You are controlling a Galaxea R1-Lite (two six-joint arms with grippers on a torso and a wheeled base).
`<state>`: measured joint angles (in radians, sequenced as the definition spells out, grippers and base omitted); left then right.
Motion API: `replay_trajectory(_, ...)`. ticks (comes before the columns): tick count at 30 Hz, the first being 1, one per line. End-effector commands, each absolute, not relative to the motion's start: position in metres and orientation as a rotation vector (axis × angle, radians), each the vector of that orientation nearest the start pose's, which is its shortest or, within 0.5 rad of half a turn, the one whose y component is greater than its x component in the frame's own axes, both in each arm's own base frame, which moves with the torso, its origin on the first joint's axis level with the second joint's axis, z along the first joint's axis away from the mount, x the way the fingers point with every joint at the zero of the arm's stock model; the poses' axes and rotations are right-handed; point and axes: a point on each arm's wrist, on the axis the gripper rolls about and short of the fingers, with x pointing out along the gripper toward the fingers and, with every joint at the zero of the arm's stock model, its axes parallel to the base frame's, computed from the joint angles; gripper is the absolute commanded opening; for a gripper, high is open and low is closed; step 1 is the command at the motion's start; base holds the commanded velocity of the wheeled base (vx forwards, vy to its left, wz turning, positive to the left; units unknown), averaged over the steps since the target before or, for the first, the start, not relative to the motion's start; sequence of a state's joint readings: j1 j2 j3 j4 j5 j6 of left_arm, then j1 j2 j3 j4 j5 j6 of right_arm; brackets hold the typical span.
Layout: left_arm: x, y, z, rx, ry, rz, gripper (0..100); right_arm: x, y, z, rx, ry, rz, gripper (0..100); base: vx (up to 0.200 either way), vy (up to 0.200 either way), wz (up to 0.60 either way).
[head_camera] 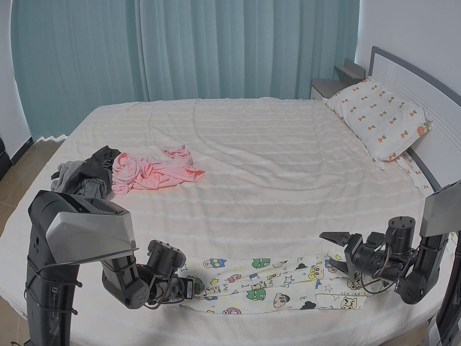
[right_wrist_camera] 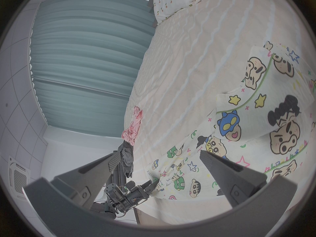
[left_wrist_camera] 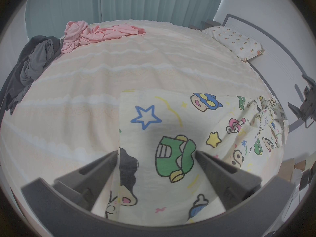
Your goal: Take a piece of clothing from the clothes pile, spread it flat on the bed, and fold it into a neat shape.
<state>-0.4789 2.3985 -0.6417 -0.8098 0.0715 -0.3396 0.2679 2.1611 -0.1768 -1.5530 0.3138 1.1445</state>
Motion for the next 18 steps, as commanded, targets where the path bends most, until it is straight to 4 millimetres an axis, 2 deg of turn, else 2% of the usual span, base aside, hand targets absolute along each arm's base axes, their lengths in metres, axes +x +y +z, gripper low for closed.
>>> replay_trajectory(1, 0.289, -0.149, -0.064, -0.055, 0.954, -0.219, 0, 0.247, 0.075, 0.017, 1.103, 0.708, 0.265, 100, 0.000, 0.000, 0.00)
replay_trajectory(11, 0.288, -0.148, -0.060, -0.067, 0.948, -0.216, 0, 0.247, 0.075, 0.018, 1.103, 0.705, 0.267, 100, 0.000, 0.000, 0.00)
replay_trajectory(14, 0.291, -0.145, -0.047, -0.102, 0.919, -0.210, 0, 0.247, 0.074, 0.019, 1.106, 0.703, 0.266, 100, 0.000, 0.000, 0.00)
replay_trajectory(18, 0.292, -0.137, -0.039, -0.133, 0.905, -0.186, 0, 0.247, 0.074, 0.019, 1.106, 0.702, 0.267, 100, 0.000, 0.000, 0.00)
